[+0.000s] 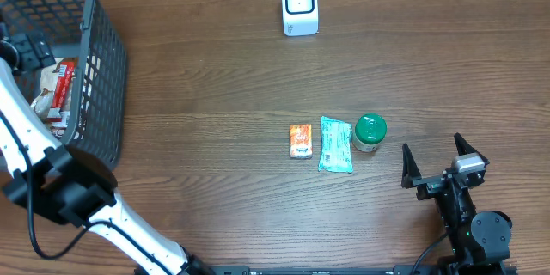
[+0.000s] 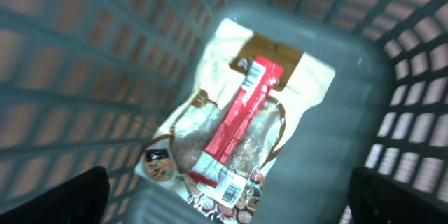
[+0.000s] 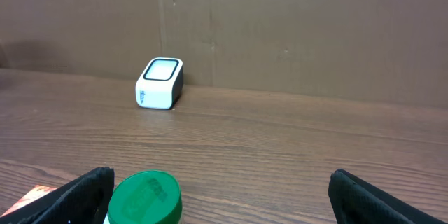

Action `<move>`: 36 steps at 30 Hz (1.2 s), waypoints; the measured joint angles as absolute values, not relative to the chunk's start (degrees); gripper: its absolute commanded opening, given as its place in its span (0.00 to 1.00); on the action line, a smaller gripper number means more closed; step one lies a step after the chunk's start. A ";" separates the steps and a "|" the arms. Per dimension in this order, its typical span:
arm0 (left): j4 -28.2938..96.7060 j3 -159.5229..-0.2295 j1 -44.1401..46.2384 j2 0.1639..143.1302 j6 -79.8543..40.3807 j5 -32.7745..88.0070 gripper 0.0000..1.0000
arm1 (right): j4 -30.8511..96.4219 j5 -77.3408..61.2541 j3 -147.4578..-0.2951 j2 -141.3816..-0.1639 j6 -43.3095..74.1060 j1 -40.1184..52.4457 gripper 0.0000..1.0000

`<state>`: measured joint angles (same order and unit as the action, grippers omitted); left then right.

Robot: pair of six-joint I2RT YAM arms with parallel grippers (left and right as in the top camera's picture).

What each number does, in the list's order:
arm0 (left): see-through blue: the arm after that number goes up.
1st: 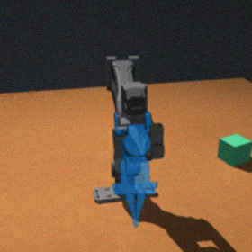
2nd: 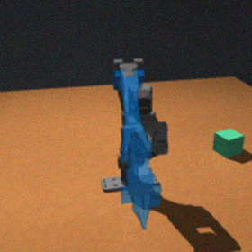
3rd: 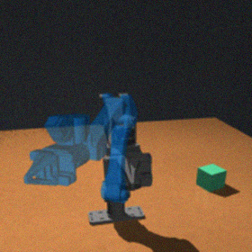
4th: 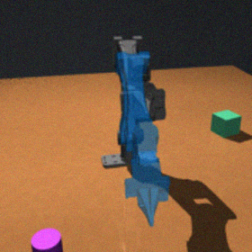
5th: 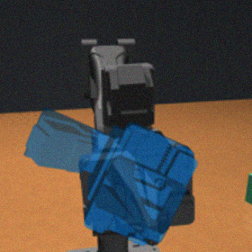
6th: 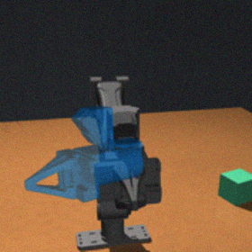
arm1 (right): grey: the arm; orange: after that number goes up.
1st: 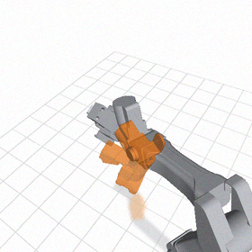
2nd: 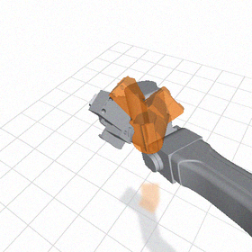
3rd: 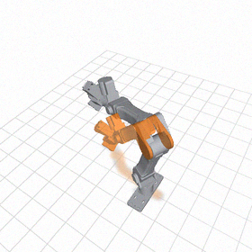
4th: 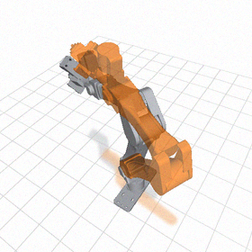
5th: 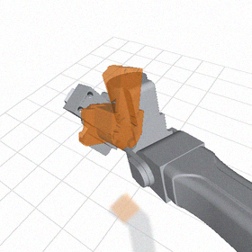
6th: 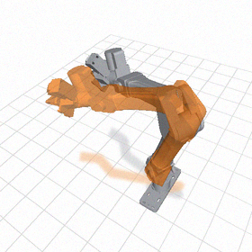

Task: Scan the item barcode
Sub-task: 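Lower the left gripper into the basket and grasp the red-striped snack bag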

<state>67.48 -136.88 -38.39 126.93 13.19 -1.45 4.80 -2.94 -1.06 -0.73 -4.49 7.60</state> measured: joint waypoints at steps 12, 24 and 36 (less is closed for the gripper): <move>66.00 -136.88 -38.41 138.85 20.53 -1.04 1.00 | 4.78 -2.92 -1.04 -0.73 -4.49 7.60 1.00; 63.13 -136.88 -40.25 144.33 24.45 1.19 1.00 | 4.78 -2.94 -1.06 -0.73 -4.49 7.60 1.00; 62.65 -137.67 -42.26 148.16 27.22 7.84 0.92 | 4.80 -2.94 -1.06 -0.73 -4.49 7.60 1.00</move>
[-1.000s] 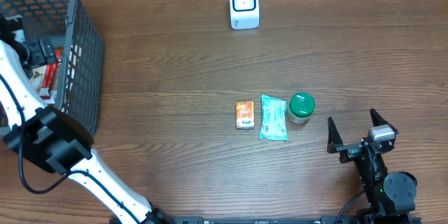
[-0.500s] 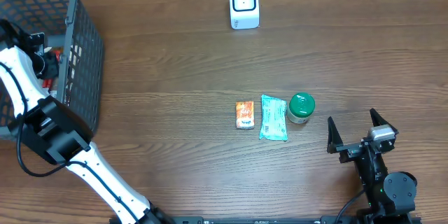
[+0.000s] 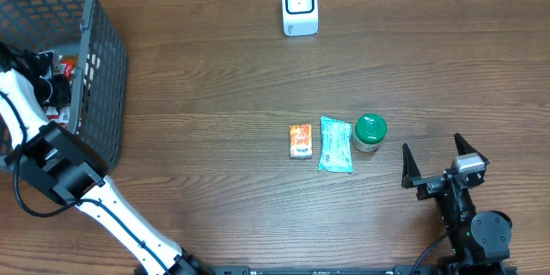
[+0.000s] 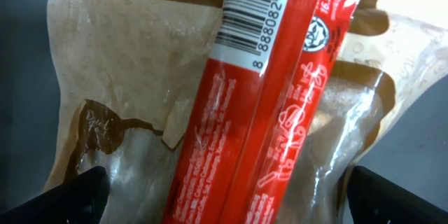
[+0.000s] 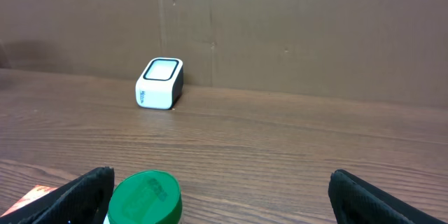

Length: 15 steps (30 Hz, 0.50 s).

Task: Scan the item barcode
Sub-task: 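Lower the left gripper into the basket and grasp the red-striped snack bag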

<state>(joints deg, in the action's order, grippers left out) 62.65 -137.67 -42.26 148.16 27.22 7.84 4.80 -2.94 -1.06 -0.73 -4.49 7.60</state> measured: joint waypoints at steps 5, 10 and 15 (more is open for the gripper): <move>62.78 -137.73 -42.26 148.22 27.46 8.27 0.50 | 4.80 -2.96 -1.06 -0.73 -4.51 7.60 1.00; 63.46 -138.10 -42.19 148.22 28.03 8.36 0.22 | 4.80 -2.96 -1.06 -0.73 -4.49 7.60 1.00; 63.64 -138.28 -42.11 148.22 28.25 8.38 0.10 | 4.80 -2.94 -1.06 -0.73 -4.49 7.60 1.00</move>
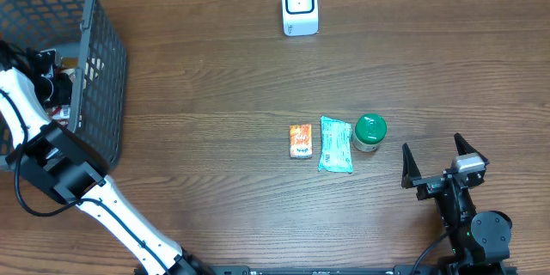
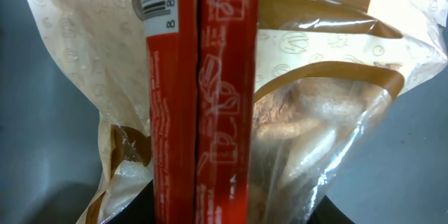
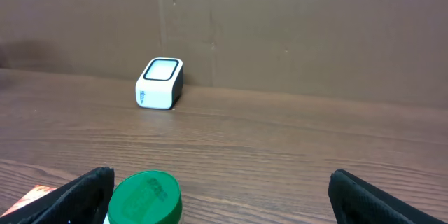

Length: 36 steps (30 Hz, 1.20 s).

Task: Scan the item barcode
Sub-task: 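Lower the left gripper into the basket and grasp the red-striped snack bag, then lift the held snack bag out and carry it toward the table centre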

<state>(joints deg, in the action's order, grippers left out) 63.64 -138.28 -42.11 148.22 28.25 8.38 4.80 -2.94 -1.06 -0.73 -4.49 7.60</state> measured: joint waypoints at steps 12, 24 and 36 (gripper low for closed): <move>62.94 -136.88 -41.98 145.58 21.76 8.97 0.04 | 4.78 -2.94 -1.06 -0.73 -4.51 7.60 1.00; 59.92 -136.44 -41.98 126.63 13.72 9.47 0.04 | 4.75 -2.94 -1.04 -0.73 -4.51 7.60 1.00; 61.54 -136.42 -37.30 109.71 1.21 9.21 0.04 | 4.78 -2.92 -1.04 -0.73 -4.49 7.60 1.00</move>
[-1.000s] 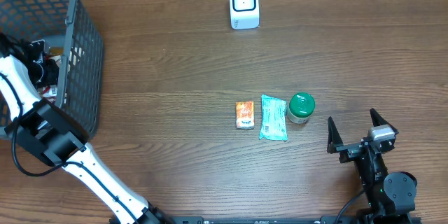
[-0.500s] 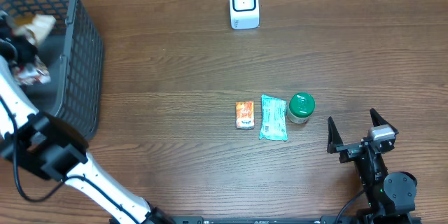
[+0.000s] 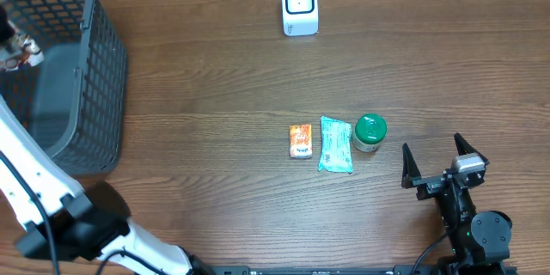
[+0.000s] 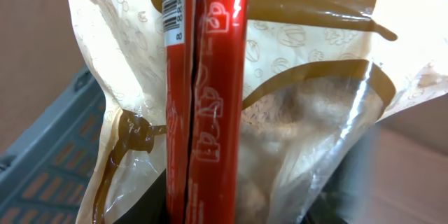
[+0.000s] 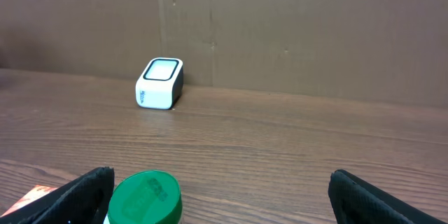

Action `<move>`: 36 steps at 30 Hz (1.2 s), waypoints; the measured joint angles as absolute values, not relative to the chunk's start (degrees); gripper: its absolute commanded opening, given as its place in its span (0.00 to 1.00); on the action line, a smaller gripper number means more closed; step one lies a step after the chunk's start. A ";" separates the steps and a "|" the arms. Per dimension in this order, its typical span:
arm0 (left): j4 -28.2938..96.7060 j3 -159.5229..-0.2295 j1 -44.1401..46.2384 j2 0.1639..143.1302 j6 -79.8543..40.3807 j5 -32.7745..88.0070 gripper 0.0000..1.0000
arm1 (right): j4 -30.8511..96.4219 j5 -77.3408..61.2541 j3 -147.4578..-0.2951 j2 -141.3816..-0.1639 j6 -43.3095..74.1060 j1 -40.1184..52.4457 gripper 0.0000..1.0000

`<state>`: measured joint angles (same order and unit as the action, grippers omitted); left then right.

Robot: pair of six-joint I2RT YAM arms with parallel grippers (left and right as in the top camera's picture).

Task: Scan the item barcode
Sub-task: 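Lift the held snack bag out and carry it toward the table centre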

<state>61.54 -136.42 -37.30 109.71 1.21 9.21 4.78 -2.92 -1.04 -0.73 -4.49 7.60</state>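
A clear-and-tan snack bag (image 4: 280, 112) with a red band and a barcode (image 4: 171, 0) fills the left wrist view. My left gripper (image 4: 238, 206) is shut on its lower end, its fingers mostly hidden behind the bag. In the overhead view the bag (image 3: 19, 49) hangs at the far left above the basket (image 3: 94, 77). The white scanner (image 3: 299, 5) stands at the table's back edge, also seen as the scanner (image 5: 159, 82) in the right wrist view. My right gripper (image 3: 436, 159) rests open near the front right, holding nothing.
An orange packet (image 3: 300, 140), a teal packet (image 3: 336, 143) and a green-lidded jar (image 3: 369, 131) lie in a row mid-table, left of the right gripper. The jar (image 5: 145, 197) sits just by the right gripper's left finger. A cardboard wall backs the table.
My left gripper, shut on the snack bag down inside the basket, is now raised with the bag above the basket's rim. The right arm has not moved.
The left gripper was open above the snack bag lying in the basket. Then it was open close over the bag, then shut on it inside the basket. Now the bag is held up out of the basket. The right arm stayed still throughout.
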 measured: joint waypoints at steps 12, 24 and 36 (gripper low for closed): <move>79.13 -136.55 -14.15 97.01 -5.69 -0.30 0.04 | 4.78 -2.94 -1.06 -0.73 -4.51 7.60 1.00; 96.75 -135.33 3.31 100.16 -17.78 -2.26 0.04 | 4.78 -2.94 -1.06 -0.73 -4.51 7.60 1.00; 90.67 -111.13 14.15 100.97 -27.33 -5.10 0.04 | 4.78 -2.94 -1.06 -0.73 -4.51 7.60 1.00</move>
<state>90.67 -111.13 14.15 100.97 -27.33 -5.10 4.78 -2.94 -1.06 -0.73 -4.51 7.60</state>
